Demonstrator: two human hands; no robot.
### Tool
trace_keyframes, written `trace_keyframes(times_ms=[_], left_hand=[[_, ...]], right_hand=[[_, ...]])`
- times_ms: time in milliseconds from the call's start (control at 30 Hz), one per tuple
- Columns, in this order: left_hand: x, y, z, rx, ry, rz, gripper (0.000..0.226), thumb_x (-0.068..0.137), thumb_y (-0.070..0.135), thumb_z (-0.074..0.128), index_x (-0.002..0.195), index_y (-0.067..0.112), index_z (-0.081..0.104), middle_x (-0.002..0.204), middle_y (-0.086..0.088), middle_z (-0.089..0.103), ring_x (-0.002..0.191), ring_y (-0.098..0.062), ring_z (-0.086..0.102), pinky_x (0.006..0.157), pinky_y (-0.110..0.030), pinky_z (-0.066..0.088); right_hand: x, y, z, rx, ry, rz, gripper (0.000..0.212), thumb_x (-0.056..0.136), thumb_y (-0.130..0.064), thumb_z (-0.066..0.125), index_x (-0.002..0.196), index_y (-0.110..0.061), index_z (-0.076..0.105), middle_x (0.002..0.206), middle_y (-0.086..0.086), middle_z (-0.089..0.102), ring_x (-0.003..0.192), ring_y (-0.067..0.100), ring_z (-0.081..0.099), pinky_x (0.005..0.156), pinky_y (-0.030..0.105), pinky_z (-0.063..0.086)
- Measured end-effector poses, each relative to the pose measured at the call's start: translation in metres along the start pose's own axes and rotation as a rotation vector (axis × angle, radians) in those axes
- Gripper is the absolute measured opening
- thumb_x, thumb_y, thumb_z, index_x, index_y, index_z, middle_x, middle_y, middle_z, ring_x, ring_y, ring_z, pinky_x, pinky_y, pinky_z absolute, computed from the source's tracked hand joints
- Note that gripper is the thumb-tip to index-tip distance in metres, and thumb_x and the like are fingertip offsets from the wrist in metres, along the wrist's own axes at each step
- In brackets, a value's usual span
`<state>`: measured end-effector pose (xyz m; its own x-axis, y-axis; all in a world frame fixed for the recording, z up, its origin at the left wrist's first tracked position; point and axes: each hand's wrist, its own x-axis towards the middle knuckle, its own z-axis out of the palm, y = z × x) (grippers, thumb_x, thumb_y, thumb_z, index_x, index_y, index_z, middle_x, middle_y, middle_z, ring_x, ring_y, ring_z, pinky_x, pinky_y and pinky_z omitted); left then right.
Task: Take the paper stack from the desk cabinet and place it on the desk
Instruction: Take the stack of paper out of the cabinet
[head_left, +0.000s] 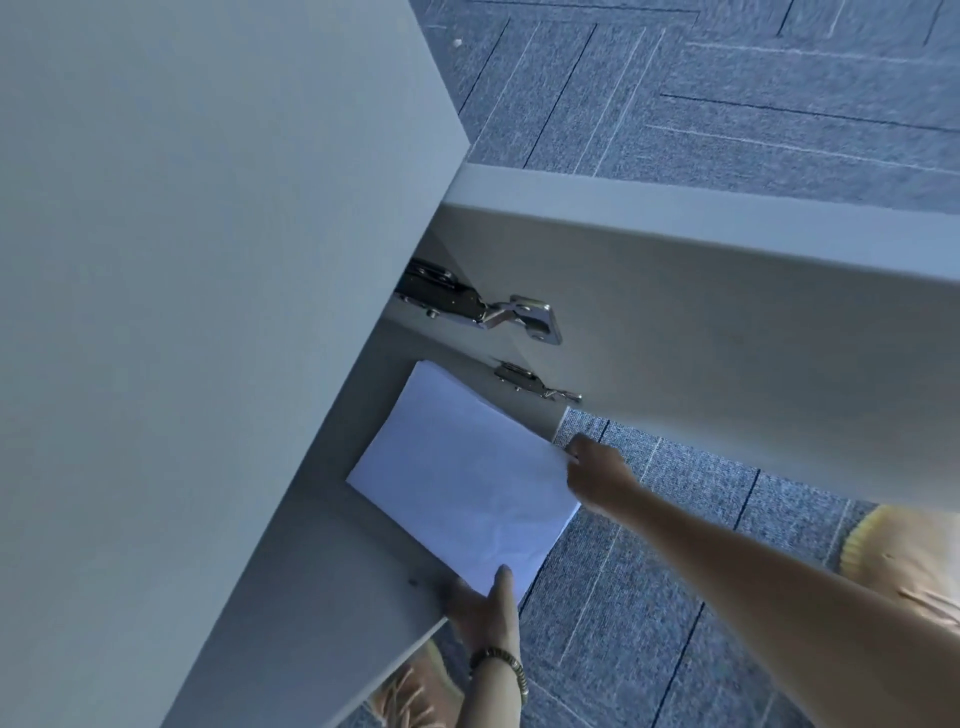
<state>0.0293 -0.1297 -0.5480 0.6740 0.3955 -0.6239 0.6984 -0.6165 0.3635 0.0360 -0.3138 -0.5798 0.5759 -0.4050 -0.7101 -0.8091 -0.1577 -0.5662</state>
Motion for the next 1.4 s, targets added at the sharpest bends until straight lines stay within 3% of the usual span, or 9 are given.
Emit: trace_keyframes(times_ms=[100, 267, 367, 567, 733, 833, 967, 1233, 1400], left_hand=[[0.003, -0.005, 0.002, 0.051, 0.014, -0.004, 0.063, 0.082, 0.024, 0.071, 0.133, -0.008, 0.050, 0.136, -0.028, 0.056, 0.122, -0.040, 0.057, 0.098, -0.051, 0.049], [0.000, 0.009, 0.007, -0.018, 0.051, -0.091, 0.074, 0.085, 0.024, 0.072, 0.144, -0.004, 0.037, 0.149, -0.034, 0.034, 0.132, -0.047, 0.043, 0.100, -0.055, 0.047], [-0.002, 0.009, 0.009, -0.120, 0.044, -0.187, 0.070, 0.088, 0.024, 0.069, 0.144, 0.000, 0.035, 0.150, -0.032, 0.030, 0.126, -0.047, 0.046, 0.095, -0.051, 0.045], [-0.005, -0.023, 0.014, -0.332, -0.015, -0.176, 0.056, 0.080, 0.009, 0.077, 0.128, -0.003, 0.051, 0.126, -0.022, 0.061, 0.094, -0.031, 0.056, 0.087, -0.043, 0.048], [0.002, -0.030, 0.010, -0.437, -0.157, -0.190, 0.026, 0.082, 0.026, 0.077, 0.103, 0.016, 0.065, 0.118, -0.012, 0.067, 0.106, -0.034, 0.062, 0.099, -0.051, 0.048], [0.002, -0.026, -0.001, -0.523, -0.288, -0.184, 0.025, 0.089, 0.024, 0.069, 0.111, 0.013, 0.063, 0.110, -0.004, 0.067, 0.095, -0.024, 0.063, 0.091, -0.036, 0.043], [-0.006, -0.018, -0.023, -0.598, -0.513, -0.205, 0.035, 0.091, 0.029, 0.064, 0.122, 0.013, 0.067, 0.118, -0.012, 0.073, 0.110, -0.031, 0.067, 0.098, -0.045, 0.049], [-0.092, -0.015, -0.074, -0.418, -0.411, 0.014, 0.046, 0.075, 0.031, 0.078, 0.117, 0.015, 0.067, 0.115, -0.010, 0.074, 0.102, -0.032, 0.071, 0.089, -0.053, 0.057], [-0.184, -0.007, -0.136, -0.423, -0.459, 0.118, 0.030, 0.090, 0.005, 0.066, 0.119, 0.014, 0.063, 0.118, -0.010, 0.069, 0.107, -0.034, 0.065, 0.092, -0.046, 0.053]], right_hand=[[0.005, 0.001, -0.001, 0.035, -0.040, -0.025, 0.033, 0.091, -0.013, 0.045, 0.123, -0.016, 0.052, 0.109, 0.018, 0.066, 0.064, 0.020, 0.057, 0.056, 0.025, 0.045], [0.008, -0.009, 0.002, -0.046, -0.153, -0.046, 0.054, 0.096, -0.039, 0.054, 0.141, -0.010, 0.046, 0.138, 0.019, 0.056, 0.124, 0.032, 0.054, 0.096, 0.039, 0.044], [0.004, -0.004, -0.002, -0.034, -0.162, -0.029, 0.041, 0.095, -0.032, 0.058, 0.130, -0.010, 0.053, 0.128, 0.019, 0.061, 0.115, 0.031, 0.057, 0.091, 0.038, 0.047], [0.001, 0.026, -0.025, -0.101, -0.287, 0.091, 0.042, 0.084, -0.025, 0.065, 0.118, -0.001, 0.060, 0.120, 0.019, 0.064, 0.108, 0.030, 0.060, 0.092, 0.039, 0.051], [0.005, 0.024, -0.020, -0.046, -0.288, -0.011, 0.054, 0.079, -0.050, 0.069, 0.114, -0.011, 0.060, 0.115, 0.013, 0.066, 0.104, 0.028, 0.061, 0.091, 0.037, 0.048], [0.005, 0.013, -0.019, -0.055, -0.290, -0.046, 0.063, 0.073, -0.047, 0.076, 0.125, -0.015, 0.060, 0.121, 0.009, 0.067, 0.112, 0.026, 0.061, 0.098, 0.038, 0.048], [-0.010, 0.000, -0.032, -0.115, -0.307, -0.059, 0.060, 0.069, -0.042, 0.074, 0.122, -0.017, 0.063, 0.121, 0.010, 0.067, 0.115, 0.027, 0.058, 0.096, 0.037, 0.048], [-0.130, -0.020, -0.083, -0.078, -0.217, -0.074, 0.053, 0.074, -0.027, 0.078, 0.124, -0.016, 0.061, 0.117, 0.010, 0.068, 0.109, 0.028, 0.061, 0.096, 0.041, 0.050], [-0.238, -0.041, -0.125, -0.137, -0.194, -0.103, 0.054, 0.079, -0.035, 0.072, 0.128, -0.018, 0.057, 0.118, 0.005, 0.067, 0.100, 0.023, 0.061, 0.080, 0.029, 0.045]])
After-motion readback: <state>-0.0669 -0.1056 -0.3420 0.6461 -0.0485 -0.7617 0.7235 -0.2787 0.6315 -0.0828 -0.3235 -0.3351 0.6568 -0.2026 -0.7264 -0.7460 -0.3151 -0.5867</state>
